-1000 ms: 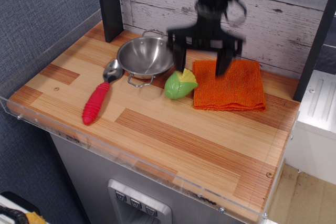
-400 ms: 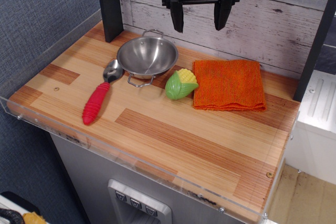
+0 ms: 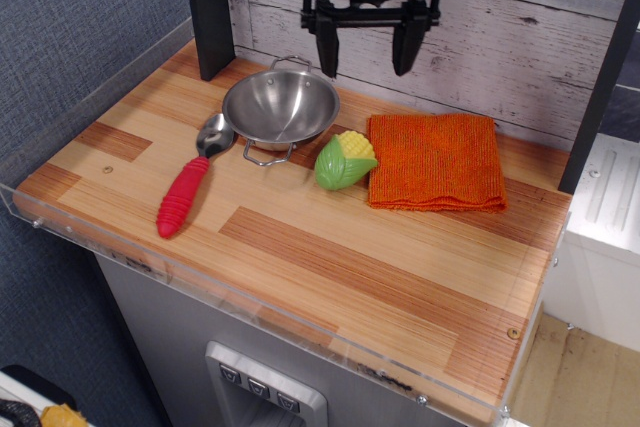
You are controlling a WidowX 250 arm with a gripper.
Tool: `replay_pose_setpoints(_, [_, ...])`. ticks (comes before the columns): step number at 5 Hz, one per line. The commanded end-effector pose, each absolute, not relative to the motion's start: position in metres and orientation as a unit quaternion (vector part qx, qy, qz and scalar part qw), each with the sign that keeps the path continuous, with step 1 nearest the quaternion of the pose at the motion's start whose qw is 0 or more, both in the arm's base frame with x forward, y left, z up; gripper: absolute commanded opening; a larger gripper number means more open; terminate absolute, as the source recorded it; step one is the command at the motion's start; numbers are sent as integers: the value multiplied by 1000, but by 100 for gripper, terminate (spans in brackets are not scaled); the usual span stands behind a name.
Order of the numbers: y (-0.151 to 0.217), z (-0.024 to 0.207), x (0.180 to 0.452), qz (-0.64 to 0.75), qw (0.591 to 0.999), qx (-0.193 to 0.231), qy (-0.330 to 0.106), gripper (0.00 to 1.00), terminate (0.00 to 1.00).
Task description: Move the pot towards the bottom of counter.
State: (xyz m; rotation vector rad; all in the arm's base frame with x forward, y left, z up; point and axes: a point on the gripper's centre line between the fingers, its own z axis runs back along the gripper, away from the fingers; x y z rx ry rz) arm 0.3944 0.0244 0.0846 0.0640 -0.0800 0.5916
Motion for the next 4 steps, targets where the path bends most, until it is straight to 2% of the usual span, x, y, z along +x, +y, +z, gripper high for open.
replay_pose_setpoints(1, [46,87,401,310,949,39,-38,100,0])
replay_pose_setpoints(4, [61,50,387,375,927,20,8,100,0])
